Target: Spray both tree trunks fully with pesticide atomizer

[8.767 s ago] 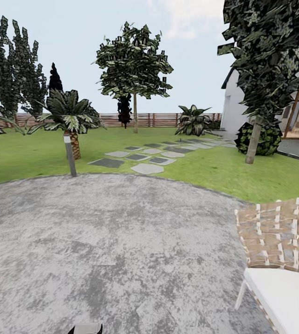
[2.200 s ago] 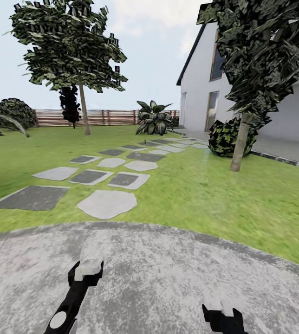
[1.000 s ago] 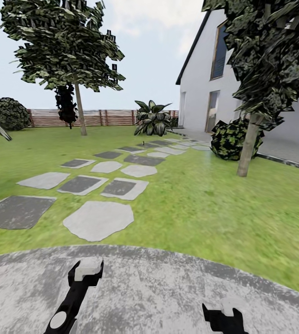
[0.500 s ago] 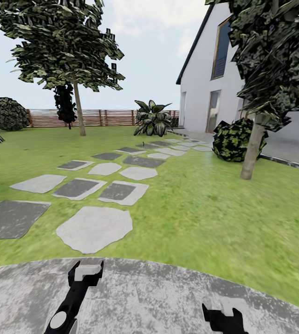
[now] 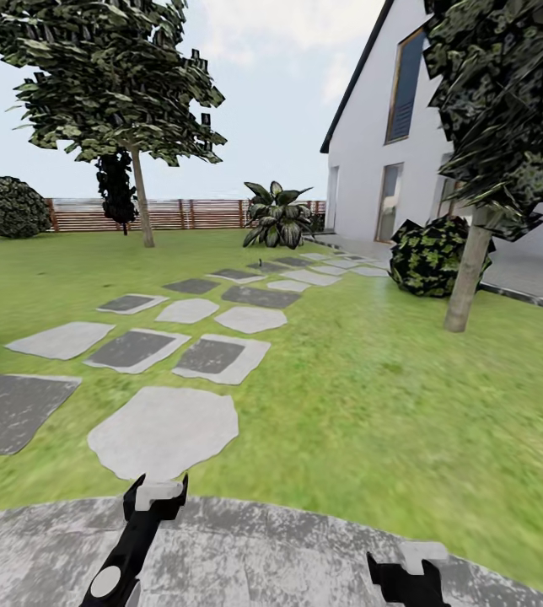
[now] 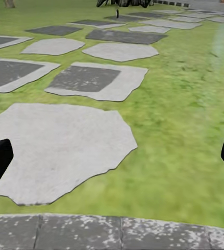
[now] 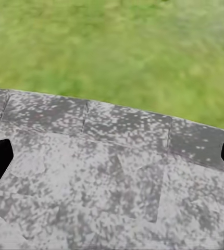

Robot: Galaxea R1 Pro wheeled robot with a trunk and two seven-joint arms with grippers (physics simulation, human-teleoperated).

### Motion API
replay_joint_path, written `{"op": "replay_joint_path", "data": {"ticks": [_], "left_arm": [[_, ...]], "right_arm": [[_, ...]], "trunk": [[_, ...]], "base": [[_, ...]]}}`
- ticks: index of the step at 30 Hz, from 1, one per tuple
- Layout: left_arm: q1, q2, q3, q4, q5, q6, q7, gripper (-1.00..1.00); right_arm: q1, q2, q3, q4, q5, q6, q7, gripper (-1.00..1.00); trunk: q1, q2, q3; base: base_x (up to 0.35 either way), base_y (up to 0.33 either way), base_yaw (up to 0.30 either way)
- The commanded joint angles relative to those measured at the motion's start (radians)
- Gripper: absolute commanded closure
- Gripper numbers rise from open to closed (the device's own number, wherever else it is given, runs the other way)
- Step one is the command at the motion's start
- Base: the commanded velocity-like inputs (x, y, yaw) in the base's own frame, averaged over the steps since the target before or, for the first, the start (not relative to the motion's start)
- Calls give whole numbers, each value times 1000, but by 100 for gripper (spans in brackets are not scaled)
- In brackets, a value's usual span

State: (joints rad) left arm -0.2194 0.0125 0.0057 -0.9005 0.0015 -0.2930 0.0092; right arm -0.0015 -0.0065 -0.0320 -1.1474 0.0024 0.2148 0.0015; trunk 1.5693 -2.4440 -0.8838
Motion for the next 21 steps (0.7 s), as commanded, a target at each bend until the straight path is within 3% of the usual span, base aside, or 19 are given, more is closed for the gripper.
{"op": "replay_joint_path", "data": {"ticks": [1,21], "left_arm": [[0,0,0,0,0,0,0,-100],[0,1,0,-1,0,1,0,-100]], "right_arm": [[0,0,0,0,0,0,0,-100],[0,-1,-1,0,-2,0,-2,-100]], "trunk": [[0,0,0],[0,0,0]], "base": [[335,0,0],[335,0,0]]}}
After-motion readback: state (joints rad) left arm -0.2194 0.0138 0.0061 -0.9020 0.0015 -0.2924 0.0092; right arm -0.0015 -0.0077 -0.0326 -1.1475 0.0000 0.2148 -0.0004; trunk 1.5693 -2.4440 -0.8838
